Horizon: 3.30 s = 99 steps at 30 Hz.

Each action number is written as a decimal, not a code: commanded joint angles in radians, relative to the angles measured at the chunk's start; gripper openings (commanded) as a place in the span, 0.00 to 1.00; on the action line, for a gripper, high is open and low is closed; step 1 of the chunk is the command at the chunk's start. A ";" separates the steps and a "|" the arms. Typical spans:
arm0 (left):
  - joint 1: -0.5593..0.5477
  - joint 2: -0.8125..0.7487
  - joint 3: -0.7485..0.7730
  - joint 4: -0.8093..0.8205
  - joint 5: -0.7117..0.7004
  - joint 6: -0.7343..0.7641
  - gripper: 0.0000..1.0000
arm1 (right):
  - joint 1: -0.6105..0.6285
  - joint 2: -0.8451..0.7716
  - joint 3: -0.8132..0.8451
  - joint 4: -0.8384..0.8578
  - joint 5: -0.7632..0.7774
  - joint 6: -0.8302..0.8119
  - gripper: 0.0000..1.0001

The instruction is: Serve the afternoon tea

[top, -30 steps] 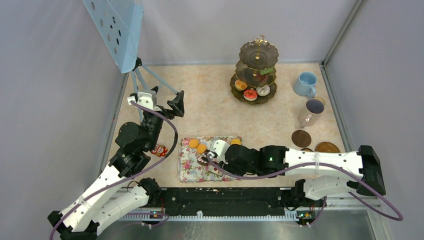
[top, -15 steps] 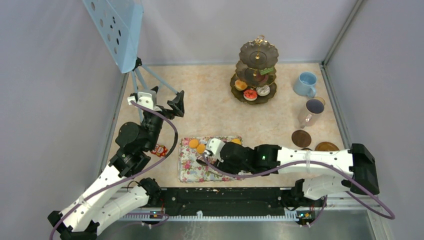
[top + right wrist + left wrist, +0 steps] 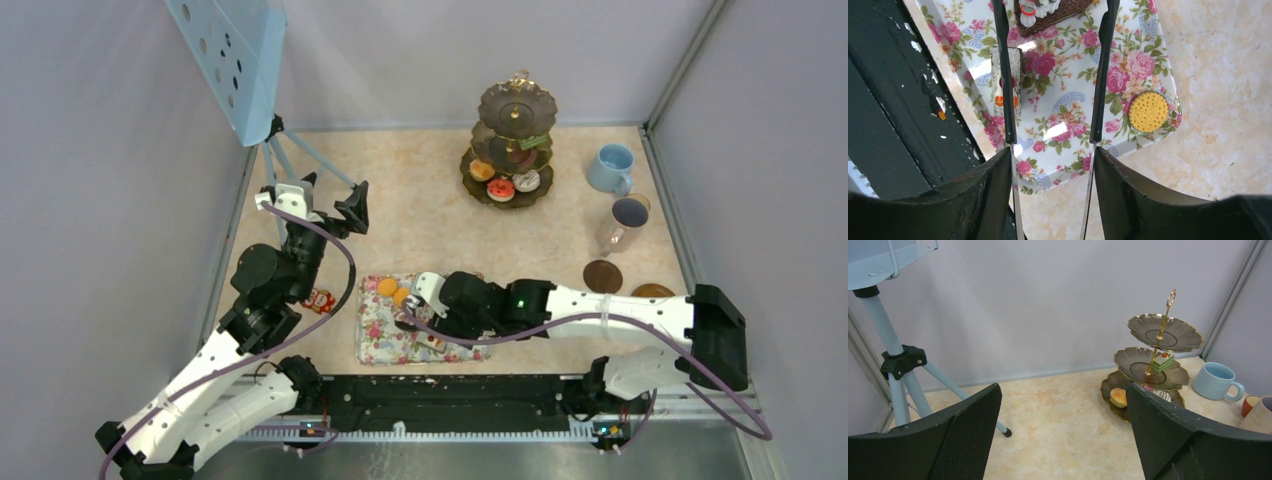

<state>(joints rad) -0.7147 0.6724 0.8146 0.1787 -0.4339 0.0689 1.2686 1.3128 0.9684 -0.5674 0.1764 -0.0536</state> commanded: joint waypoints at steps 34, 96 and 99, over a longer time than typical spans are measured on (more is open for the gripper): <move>0.004 -0.001 0.003 0.033 0.004 0.001 0.99 | -0.052 0.063 0.037 0.019 -0.020 -0.030 0.21; 0.003 -0.033 0.005 0.028 0.037 -0.027 0.99 | -0.722 0.434 0.593 0.245 0.303 0.280 0.48; 0.002 -0.033 0.006 0.029 0.038 -0.027 0.99 | -0.722 0.422 0.588 0.242 0.281 0.275 0.50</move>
<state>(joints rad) -0.7147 0.6498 0.8146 0.1783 -0.4076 0.0509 0.5552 1.7599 1.4967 -0.3809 0.4797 0.2127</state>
